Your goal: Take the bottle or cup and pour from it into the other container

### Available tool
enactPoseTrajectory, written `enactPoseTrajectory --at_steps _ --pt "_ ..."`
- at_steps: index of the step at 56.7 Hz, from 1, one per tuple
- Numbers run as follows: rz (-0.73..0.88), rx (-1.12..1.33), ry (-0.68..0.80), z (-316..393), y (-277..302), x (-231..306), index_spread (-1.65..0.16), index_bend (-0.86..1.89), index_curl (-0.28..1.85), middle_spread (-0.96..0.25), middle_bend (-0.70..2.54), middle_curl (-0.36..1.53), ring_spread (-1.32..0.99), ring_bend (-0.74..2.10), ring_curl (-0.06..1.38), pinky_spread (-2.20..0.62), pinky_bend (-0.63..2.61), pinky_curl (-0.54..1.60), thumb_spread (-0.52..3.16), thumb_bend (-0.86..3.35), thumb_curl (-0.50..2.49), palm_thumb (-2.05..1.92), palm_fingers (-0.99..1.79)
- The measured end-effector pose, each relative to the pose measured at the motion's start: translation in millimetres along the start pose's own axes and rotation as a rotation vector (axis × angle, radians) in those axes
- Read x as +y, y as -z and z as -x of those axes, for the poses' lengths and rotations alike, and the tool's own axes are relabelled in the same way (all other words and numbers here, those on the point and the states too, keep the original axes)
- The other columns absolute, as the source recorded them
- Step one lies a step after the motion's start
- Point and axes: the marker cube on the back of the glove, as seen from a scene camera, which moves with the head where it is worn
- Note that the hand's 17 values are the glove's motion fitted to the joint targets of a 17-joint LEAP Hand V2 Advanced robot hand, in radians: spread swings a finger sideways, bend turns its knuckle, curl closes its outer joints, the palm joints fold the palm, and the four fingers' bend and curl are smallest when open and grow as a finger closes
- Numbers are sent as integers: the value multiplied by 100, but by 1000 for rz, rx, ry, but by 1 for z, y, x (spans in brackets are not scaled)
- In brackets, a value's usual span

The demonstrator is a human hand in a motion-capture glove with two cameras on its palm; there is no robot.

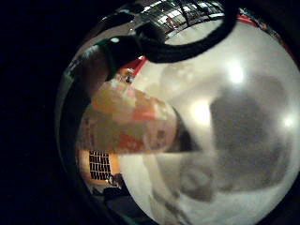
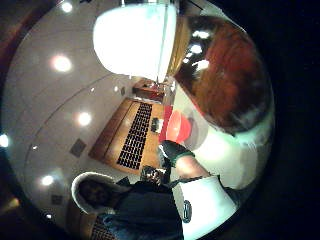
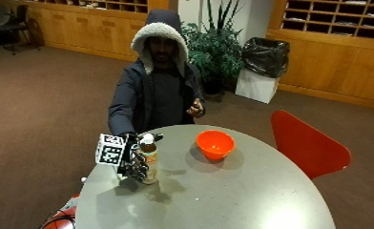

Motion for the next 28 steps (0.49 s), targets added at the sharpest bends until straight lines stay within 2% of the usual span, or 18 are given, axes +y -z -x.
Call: enactPoseTrajectory --at_steps 7,15,22,28 --pt "-86 -76 0 -6 -9 -7 -28 10 17 6 26 34 18 39 32 30 68 35 78 -2 39 67 38" --pt "-132 -154 -53 -23 -16 -11 -29 13 20 -6 32 36 5 50 34 27 58 32 73 0 42 84 70" --pt "-199 -104 -28 -26 -18 -15 -30 14 23 -17 42 40 -9 59 37 22 40 28 70 0 46 94 101" --pt "-215 -81 6 -26 -16 -11 -30 12 25 -21 38 41 -15 62 40 16 39 30 62 -2 50 99 108"
